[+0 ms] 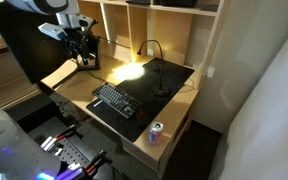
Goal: Slightly move the mouse to the right
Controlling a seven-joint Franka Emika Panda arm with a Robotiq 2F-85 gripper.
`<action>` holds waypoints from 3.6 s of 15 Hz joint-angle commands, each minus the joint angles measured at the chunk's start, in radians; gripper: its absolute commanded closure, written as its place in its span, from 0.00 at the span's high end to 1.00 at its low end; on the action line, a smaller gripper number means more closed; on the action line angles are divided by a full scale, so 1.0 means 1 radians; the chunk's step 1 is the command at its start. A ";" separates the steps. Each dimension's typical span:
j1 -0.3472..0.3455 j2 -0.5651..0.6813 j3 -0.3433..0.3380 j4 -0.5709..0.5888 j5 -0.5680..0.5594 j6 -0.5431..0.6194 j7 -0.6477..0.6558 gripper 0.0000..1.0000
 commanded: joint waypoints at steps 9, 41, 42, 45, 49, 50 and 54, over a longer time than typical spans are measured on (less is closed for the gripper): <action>-0.184 0.051 -0.141 -0.012 -0.077 0.103 0.222 1.00; -0.301 0.475 -0.360 0.067 -0.032 0.305 0.814 1.00; -0.291 0.524 -0.365 0.094 -0.094 0.304 0.907 1.00; -0.300 0.618 -0.370 0.138 -0.002 0.325 1.043 1.00; -0.307 0.669 -0.378 0.143 0.154 0.377 1.136 1.00; -0.303 0.676 -0.382 0.133 0.175 0.417 1.159 1.00; -0.297 0.682 -0.388 0.133 0.166 0.422 1.168 1.00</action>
